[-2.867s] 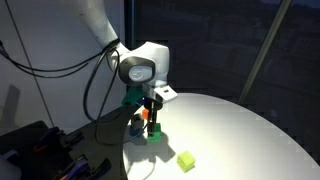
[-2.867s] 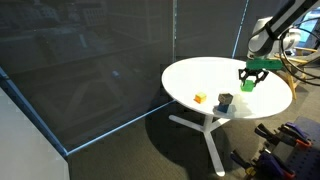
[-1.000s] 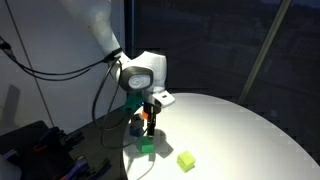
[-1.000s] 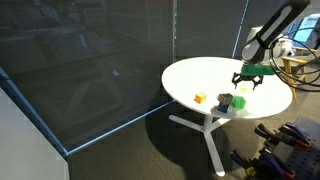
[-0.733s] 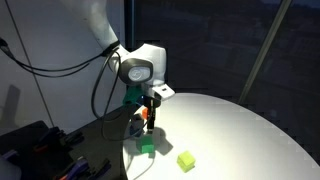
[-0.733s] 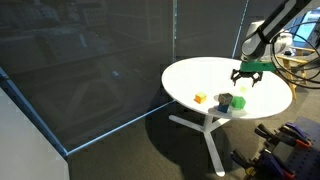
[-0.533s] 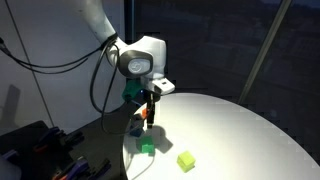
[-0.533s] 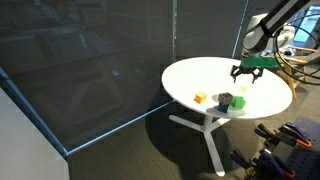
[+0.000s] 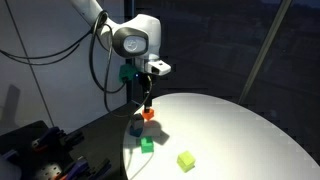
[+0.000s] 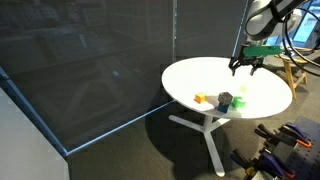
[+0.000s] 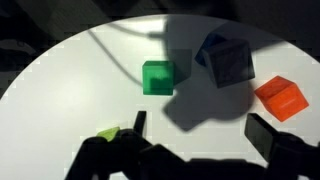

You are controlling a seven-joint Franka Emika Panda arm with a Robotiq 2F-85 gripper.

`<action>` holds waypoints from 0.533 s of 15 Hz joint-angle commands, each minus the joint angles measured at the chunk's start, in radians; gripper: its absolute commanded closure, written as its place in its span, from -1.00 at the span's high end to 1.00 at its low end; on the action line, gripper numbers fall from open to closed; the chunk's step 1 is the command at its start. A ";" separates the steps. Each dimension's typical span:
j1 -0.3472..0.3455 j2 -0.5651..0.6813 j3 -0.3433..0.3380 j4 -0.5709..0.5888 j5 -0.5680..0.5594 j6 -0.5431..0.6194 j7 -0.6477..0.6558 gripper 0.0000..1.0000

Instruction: Unstack the dark green toy block from the grey toy block

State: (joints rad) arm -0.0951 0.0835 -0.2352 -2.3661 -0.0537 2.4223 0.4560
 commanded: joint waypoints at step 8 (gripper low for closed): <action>0.012 -0.135 0.123 -0.030 -0.011 -0.140 -0.099 1.00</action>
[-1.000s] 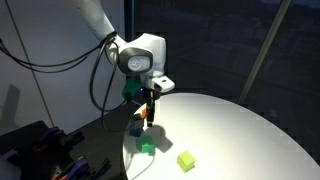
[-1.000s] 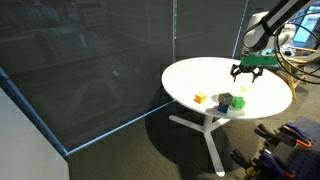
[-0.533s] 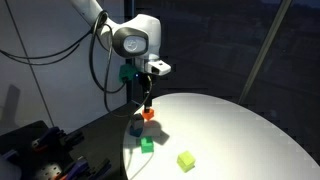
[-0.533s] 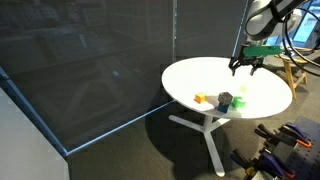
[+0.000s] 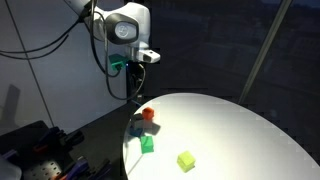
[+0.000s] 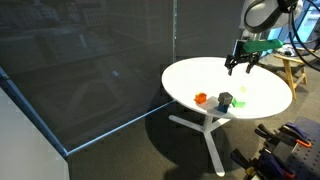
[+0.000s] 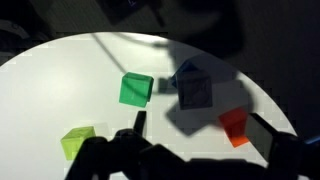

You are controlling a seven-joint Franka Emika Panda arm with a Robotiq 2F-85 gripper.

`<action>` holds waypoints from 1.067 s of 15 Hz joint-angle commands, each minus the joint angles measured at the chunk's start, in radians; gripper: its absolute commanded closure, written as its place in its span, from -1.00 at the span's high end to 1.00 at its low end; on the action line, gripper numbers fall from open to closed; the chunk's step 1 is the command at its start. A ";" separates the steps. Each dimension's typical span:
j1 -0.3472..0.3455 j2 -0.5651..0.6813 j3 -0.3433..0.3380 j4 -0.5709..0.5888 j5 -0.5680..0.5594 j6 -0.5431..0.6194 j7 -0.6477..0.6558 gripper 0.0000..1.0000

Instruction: Unstack the dark green toy block from the grey toy block

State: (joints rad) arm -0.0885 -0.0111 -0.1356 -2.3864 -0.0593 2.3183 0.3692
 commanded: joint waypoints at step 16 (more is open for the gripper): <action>0.064 -0.047 0.124 0.001 0.044 -0.014 0.059 1.00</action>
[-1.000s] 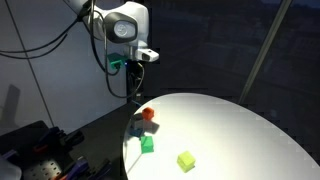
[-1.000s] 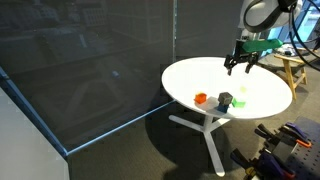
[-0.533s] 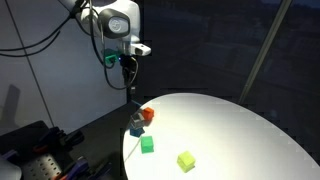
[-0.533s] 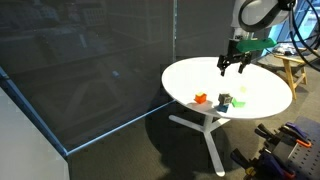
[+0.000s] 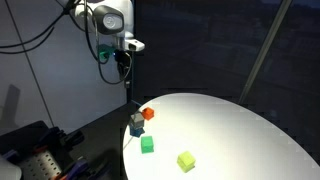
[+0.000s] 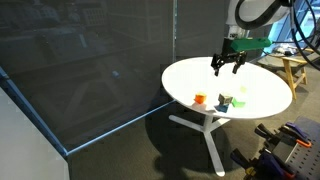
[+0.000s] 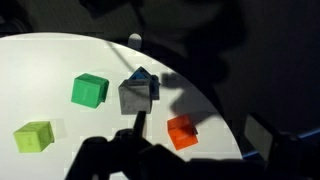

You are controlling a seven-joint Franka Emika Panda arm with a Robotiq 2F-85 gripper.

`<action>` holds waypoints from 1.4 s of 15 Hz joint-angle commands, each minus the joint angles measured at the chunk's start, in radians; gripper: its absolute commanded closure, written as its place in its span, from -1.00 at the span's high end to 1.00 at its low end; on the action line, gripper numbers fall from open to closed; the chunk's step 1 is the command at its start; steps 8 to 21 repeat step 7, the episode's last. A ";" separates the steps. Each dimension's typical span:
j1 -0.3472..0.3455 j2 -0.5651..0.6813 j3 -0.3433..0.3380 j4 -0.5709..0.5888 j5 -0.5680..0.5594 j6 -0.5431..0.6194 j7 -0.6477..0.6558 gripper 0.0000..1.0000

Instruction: Unstack the dark green toy block from the grey toy block

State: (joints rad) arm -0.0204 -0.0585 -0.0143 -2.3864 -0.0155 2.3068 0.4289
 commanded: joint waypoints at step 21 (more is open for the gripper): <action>-0.003 0.005 0.005 0.001 0.002 -0.002 -0.001 1.00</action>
